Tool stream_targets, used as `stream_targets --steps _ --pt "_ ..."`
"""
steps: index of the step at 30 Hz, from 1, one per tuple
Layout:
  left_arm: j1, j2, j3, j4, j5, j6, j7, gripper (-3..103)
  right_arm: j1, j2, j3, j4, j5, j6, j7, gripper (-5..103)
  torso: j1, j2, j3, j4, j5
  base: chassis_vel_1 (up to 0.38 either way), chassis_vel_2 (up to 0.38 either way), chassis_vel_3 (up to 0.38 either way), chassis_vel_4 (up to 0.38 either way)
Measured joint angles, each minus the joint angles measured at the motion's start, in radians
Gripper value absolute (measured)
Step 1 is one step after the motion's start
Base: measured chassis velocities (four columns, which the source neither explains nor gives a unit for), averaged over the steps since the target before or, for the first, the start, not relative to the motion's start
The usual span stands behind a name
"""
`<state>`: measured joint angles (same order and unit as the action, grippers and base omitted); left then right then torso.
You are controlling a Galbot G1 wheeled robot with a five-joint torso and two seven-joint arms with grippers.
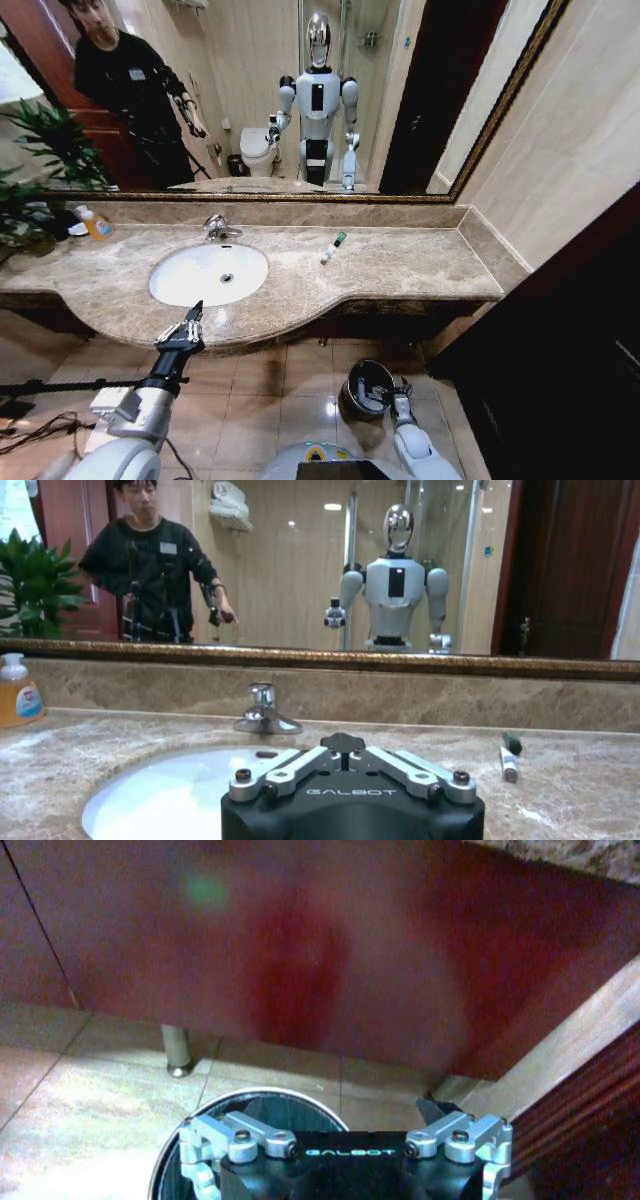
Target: Pick up the trash from the sink and place it in the trash bin.
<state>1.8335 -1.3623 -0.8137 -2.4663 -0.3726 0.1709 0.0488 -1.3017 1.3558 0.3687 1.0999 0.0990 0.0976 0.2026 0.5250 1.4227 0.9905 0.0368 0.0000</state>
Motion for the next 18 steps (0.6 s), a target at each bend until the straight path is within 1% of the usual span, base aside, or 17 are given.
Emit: stream_targets --steps 7,10,11,13,14,17,18 --pt "0.0 0.0 0.0 0.0 0.0 0.0 0.0 0 -0.022 -0.012 0.006 0.04 0.016 -0.003 0.0 100 0.0 0.0 0.0 0.0 0.0001 0.0 0.0 0.0 0.0" --pt "0.0 0.0 0.0 0.0 0.0 0.0 0.0 0 -0.053 -0.03 0.015 0.111 0.056 -0.007 0.022 100 0.0 0.0 0.0 0.0 0.0 0.0 0.0 0.0 0.0" --pt "0.0 0.0 0.0 0.0 0.0 0.0 0.0 0 -0.053 -0.03 0.015 0.111 0.056 -0.007 0.022 100 0.0 0.0 0.0 0.0 0.0 0.0 0.0 0.0 0.0" --pt "0.0 0.0 0.0 0.0 0.0 0.0 0.0 0 -0.09 -0.042 0.023 0.193 0.08 -0.012 0.071 100 0.0 0.0 0.0 0.0 0.0 0.0 0.0 0.0 0.0" --pt "0.0 0.0 0.0 0.0 0.0 0.0 0.0 0 -0.09 -0.042 0.023 0.193 0.08 -0.012 0.071 100 0.0 0.0 0.0 0.0 0.0 0.0 0.0 0.0 0.0" --pt "0.0 0.0 0.0 0.0 0.0 0.0 0.0 0 -0.158 -0.044 0.054 0.345 0.094 -0.018 0.095 100 0.0 0.0 0.0 -0.0001 -0.0001 0.0 0.0 0.0 0.0" --pt "0.0 0.0 0.0 0.0 0.0 0.0 0.0 0 -0.158 -0.044 0.054 0.345 0.094 -0.018 0.095 100 0.0 0.0 0.0 -0.0001 -0.0001 0.0 0.0 0.0 0.0"
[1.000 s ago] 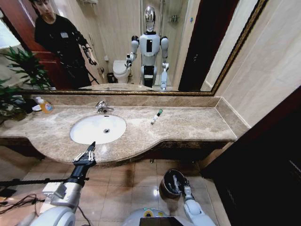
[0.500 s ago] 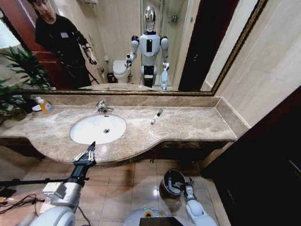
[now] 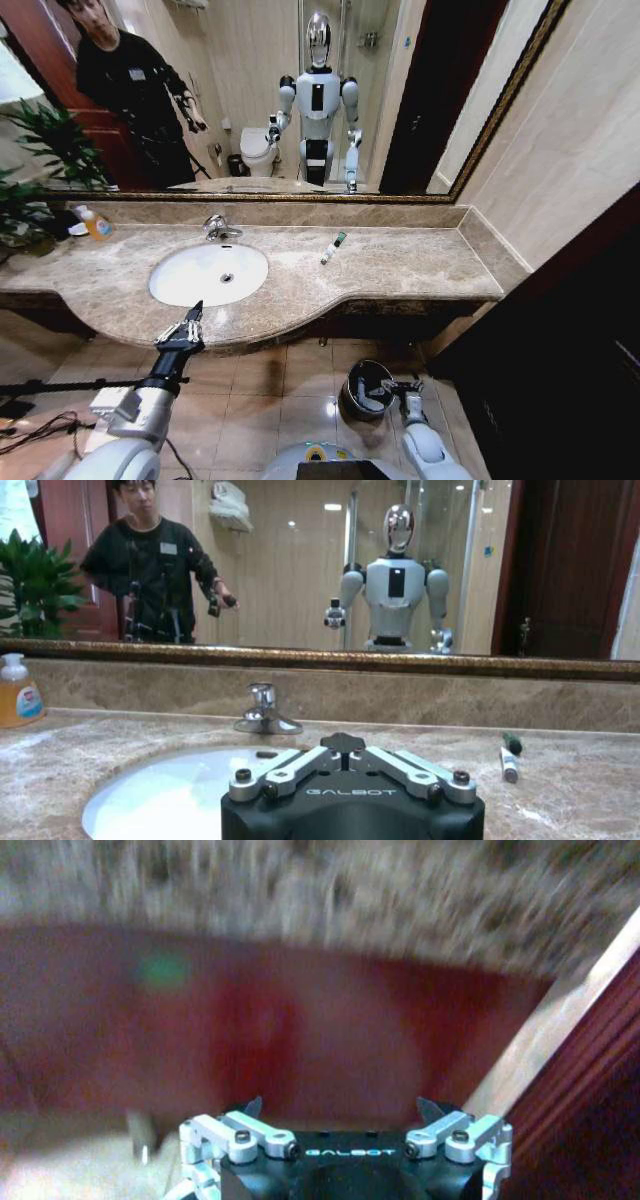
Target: Pick up the trash from the sink and place it in the trash bin.
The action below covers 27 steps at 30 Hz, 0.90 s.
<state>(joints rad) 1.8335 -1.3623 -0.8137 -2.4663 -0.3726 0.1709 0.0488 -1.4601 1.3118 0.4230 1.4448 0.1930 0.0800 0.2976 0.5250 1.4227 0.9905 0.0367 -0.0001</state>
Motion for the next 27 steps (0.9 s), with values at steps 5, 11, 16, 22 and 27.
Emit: stream_targets --steps 5,11,16,22,27 --pt "0.0 0.0 0.0 0.0 0.0 0.0 0.0 0 -0.12 -0.005 0.021 0.302 0.011 -0.004 0.073 100 0.0 0.0 0.0 0.0001 0.0 0.0 0.0 0.0 0.0" --pt "0.0 0.0 0.0 0.0 0.0 0.0 0.0 0 -0.172 -0.005 0.002 0.532 -0.041 -0.045 0.123 100 0.0 0.0 0.0 0.0 -0.0001 0.0 0.0 0.0 0.0" --pt "0.0 0.0 0.0 0.0 0.0 0.0 0.0 0 -0.103 0.004 -0.035 0.67 -0.061 -0.151 0.156 100 0.0 0.0 0.0 0.0001 0.0 0.0 0.0 0.0 0.0" --pt "0.0 0.0 0.0 0.0 0.0 0.0 0.0 0 0.023 0.012 -0.089 0.686 -0.06 -0.238 0.128 100 0.0 0.0 0.0 0.0 0.0 0.0 0.0 0.0 0.0" --pt "0.0 0.0 0.0 0.0 0.0 0.0 0.0 0 0.155 0.004 -0.143 0.628 -0.036 -0.287 0.109 100 0.0 0.0 0.0 0.0001 0.0 0.0 0.0 0.0 0.0"
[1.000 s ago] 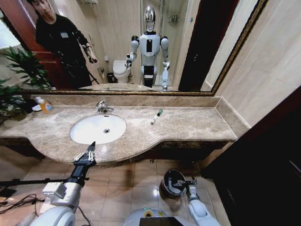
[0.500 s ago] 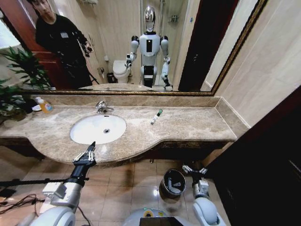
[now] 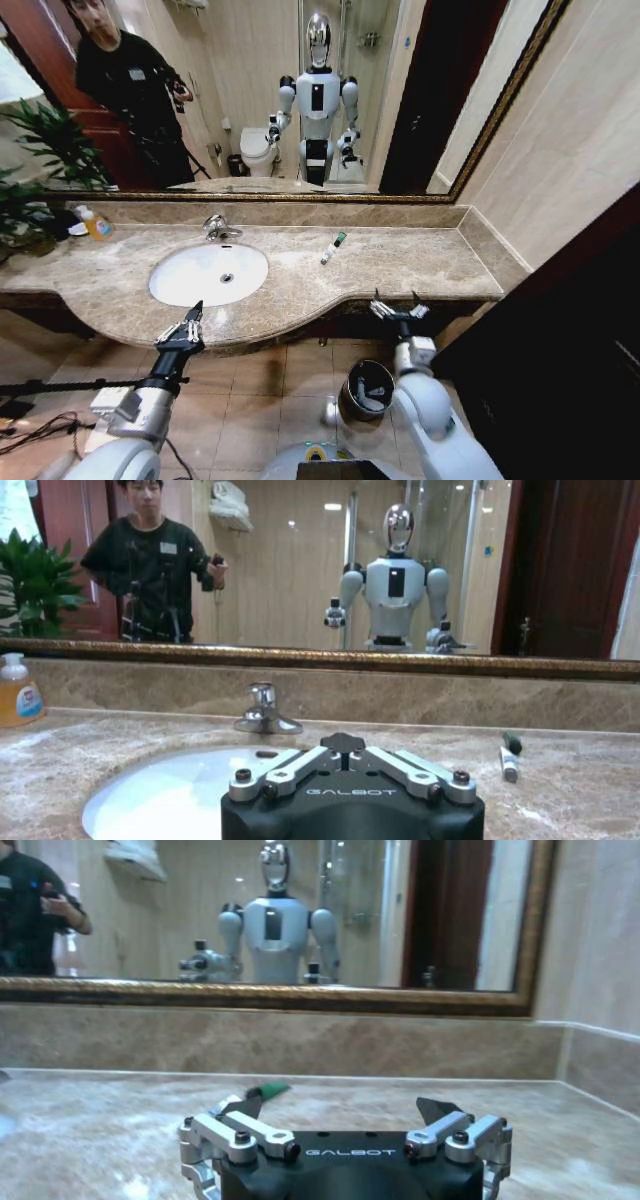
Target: Pick up the trash from the sink and place it in the trash bin.
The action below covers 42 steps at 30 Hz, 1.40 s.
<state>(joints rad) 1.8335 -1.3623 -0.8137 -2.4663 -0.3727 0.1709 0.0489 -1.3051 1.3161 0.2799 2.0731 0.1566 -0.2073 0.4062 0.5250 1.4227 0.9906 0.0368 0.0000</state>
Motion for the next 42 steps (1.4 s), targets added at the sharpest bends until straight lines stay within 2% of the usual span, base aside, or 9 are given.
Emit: stream_targets --steps 2,7,11,20,24,30,34,42 --pt "0.0 0.0 0.0 0.0 0.0 0.0 0.0 0 0.075 -0.006 -0.031 -0.029 0.038 -0.032 0.001 100 0.0 0.0 0.0 0.0 0.0 0.0 0.0 0.0 0.0" --pt "0.0 0.0 0.0 0.0 0.0 0.0 0.0 0 0.161 -0.011 -0.061 -0.075 0.06 -0.05 0.002 100 0.0 0.0 0.0 0.0 -0.0001 0.0 0.0 0.0 0.0" --pt "0.0 0.0 0.0 0.0 0.0 0.0 0.0 0 0.258 -0.013 -0.1 -0.129 0.12 -0.087 0.004 100 0.0 0.0 0.0 -0.0001 -0.0002 0.0 0.0 0.0 0.0" --pt "0.0 0.0 0.0 0.0 0.0 0.0 0.0 0 0.479 0.033 -0.2 -0.325 0.231 -0.167 0.043 100 0.0 0.0 0.0 0.0 -0.0002 0.0 0.0 0.0 0.0" --pt "0.0 0.0 0.0 0.0 0.0 0.0 0.0 0 0.551 0.063 -0.228 -0.418 0.232 -0.176 0.036 100 0.0 0.0 0.0 0.0 -0.0002 0.0 0.0 0.0 0.0" --pt "0.0 0.0 0.0 0.0 0.0 0.0 0.0 0 0.615 0.082 -0.254 -0.501 0.255 -0.205 0.005 100 0.0 0.0 0.0 0.0 -0.0003 0.0 0.0 0.0 0.0" --pt "0.0 0.0 0.0 0.0 0.0 0.0 0.0 0 0.671 0.085 -0.284 -0.564 0.319 -0.244 0.004 100 0.0 0.0 0.0 0.0 -0.0001 0.0 0.0 0.0 0.0" --pt "0.0 0.0 0.0 0.0 0.0 0.0 0.0 0 0.725 0.101 -0.296 -0.67 0.365 -0.244 -0.003 100 0.0 0.0 0.0 0.0 0.0 0.0 0.0 0.0 0.0"
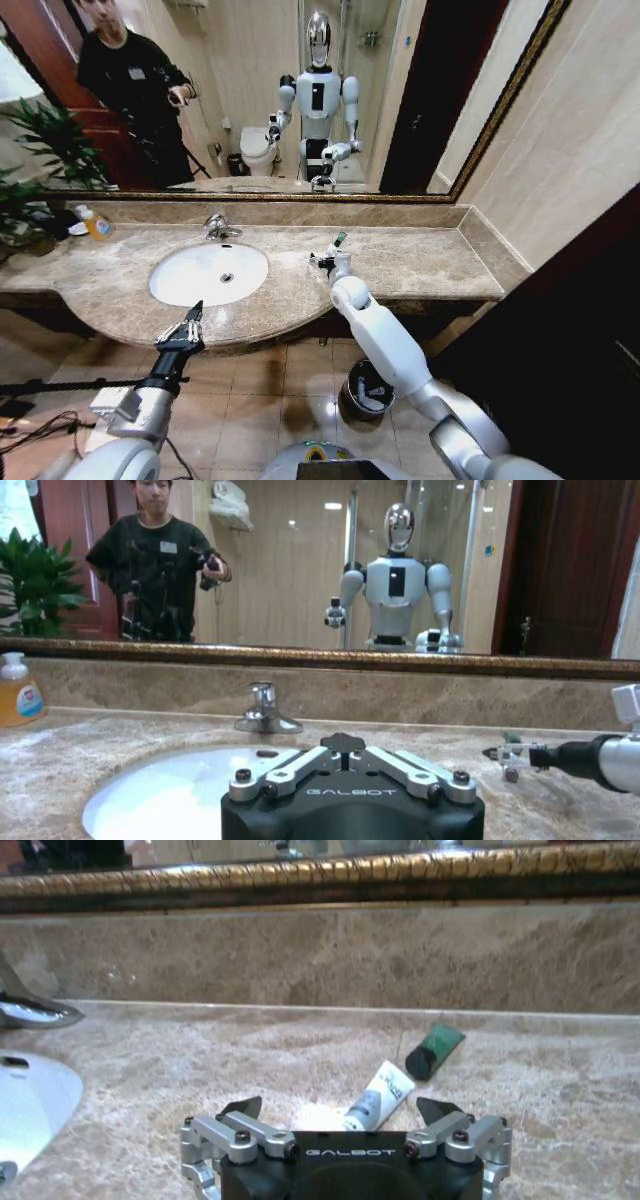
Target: Pick up the trash from the sink and place it in the trash bin.
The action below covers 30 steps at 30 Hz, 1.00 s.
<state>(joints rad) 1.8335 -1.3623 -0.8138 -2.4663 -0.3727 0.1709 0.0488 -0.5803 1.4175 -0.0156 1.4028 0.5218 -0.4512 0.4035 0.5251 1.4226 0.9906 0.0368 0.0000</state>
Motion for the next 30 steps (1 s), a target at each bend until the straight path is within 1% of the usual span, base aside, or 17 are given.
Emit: stream_targets --steps 1,3,6,7,8,9,10,11,12,14,17,18,21,23,25,26,30 --pt "0.0 0.0 0.0 0.0 0.0 0.0 0.0 0 0.0 0.001 0.001 -0.012 -0.001 0.007 -0.008 103 0.0 0.0 0.0 0.0 0.0 0.0 0.0 0.0 0.0" --pt "0.0 0.0 0.0 0.0 0.0 0.0 0.0 0 -0.001 0.001 0.002 -0.021 -0.008 0.012 -0.022 100 0.0 0.0 0.0 0.0 0.0 0.0 0.0 0.0 0.0" --pt "0.0 0.0 0.0 0.0 0.0 0.0 0.0 0 -0.011 -0.003 0.001 -0.034 -0.042 0.026 -0.054 84 0.0 0.0 0.0 0.0 0.0001 0.0 0.0 0.0 0.0" --pt "0.0 0.0 0.0 0.0 0.0 0.0 0.0 0 -0.011 -0.003 0.001 -0.034 -0.042 0.026 -0.054 84 0.0 0.0 0.0 0.0 0.0001 0.0 0.0 0.0 0.0" --pt "0.0 0.0 0.0 0.0 0.0 0.0 0.0 0 -0.015 -0.005 0.0 -0.038 -0.054 0.033 -0.06 79 0.0 0.0 0.0 0.0 0.0001 0.0 0.0 0.0 0.0" --pt "0.0 0.0 0.0 0.0 0.0 0.0 0.0 0 -0.018 -0.006 0.0 -0.041 -0.061 0.038 -0.061 79 0.0 0.0 0.0 -0.0001 0.0001 0.0 0.0 0.0 0.0" --pt "0.0 0.0 0.0 0.0 0.0 0.0 0.0 0 -0.022 -0.008 0.0 -0.042 -0.064 0.043 -0.061 68 0.0 0.0 0.0 0.0 0.0001 0.0 0.0 0.0 0.0" --pt "0.0 0.0 0.0 0.0 0.0 0.0 0.0 0 -0.022 -0.008 0.0 -0.042 -0.064 0.043 -0.061 68 0.0 0.0 0.0 0.0 0.0001 0.0 0.0 0.0 0.0" --pt "0.0 0.0 0.0 0.0 0.0 0.0 0.0 0 -0.026 -0.009 0.0 -0.044 -0.066 0.051 -0.057 63 0.0 0.0 0.0 -0.0001 0.0001 0.0 0.0 0.0 0.0" --pt "0.0 0.0 0.0 0.0 0.0 0.0 0.0 0 -0.027 -0.01 0.0 -0.045 -0.066 0.054 -0.054 63 0.0 0.0 0.0 -0.0001 0.0001 0.0 0.0 0.0 0.0" --pt "0.0 0.0 0.0 0.0 0.0 0.0 0.0 0 -0.029 -0.014 0.002 -0.043 -0.066 0.062 -0.044 47 0.0 0.0 0.0 0.0 0.0001 0.0 0.0 0.0 0.0" --pt "0.0 0.0 0.0 0.0 0.0 0.0 0.0 0 -0.029 -0.014 0.002 -0.043 -0.066 0.062 -0.044 47 0.0 0.0 0.0 0.0 0.0001 0.0 0.0 0.0 0.0" --pt "0.0 0.0 0.0 0.0 0.0 0.0 0.0 0 -0.028 -0.018 -0.001 -0.039 -0.066 0.067 -0.043 30 0.0 0.0 0.0 -0.0001 0.0 0.0 0.0 0.0 0.0" --pt "0.0 0.0 0.0 0.0 0.0 0.0 0.0 0 -0.028 -0.018 -0.002 -0.039 -0.067 0.069 -0.043 30 0.0 0.0 0.0 -0.0001 0.0 0.0 0.0 0.0 0.0" --pt "0.0 0.0 0.0 0.0 0.0 0.0 0.0 0 -0.028 -0.017 -0.005 -0.039 -0.073 0.075 -0.043 20 0.0 0.0 0.0 -0.0001 0.0001 0.0 0.0 0.0 0.0" --pt "0.0 0.0 0.0 0.0 0.0 0.0 0.0 0 -0.028 -0.017 -0.008 -0.039 -0.075 0.077 -0.043 18 0.0 0.0 0.0 0.0 0.0 0.0 0.0 0.0 0.0" --pt "0.0 0.0 0.0 0.0 0.0 0.0 0.0 0 -0.028 -0.017 -0.013 -0.037 -0.079 0.079 -0.043 17 0.0 0.0 0.0 0.0 0.0 0.0 0.0 0.0 0.0"
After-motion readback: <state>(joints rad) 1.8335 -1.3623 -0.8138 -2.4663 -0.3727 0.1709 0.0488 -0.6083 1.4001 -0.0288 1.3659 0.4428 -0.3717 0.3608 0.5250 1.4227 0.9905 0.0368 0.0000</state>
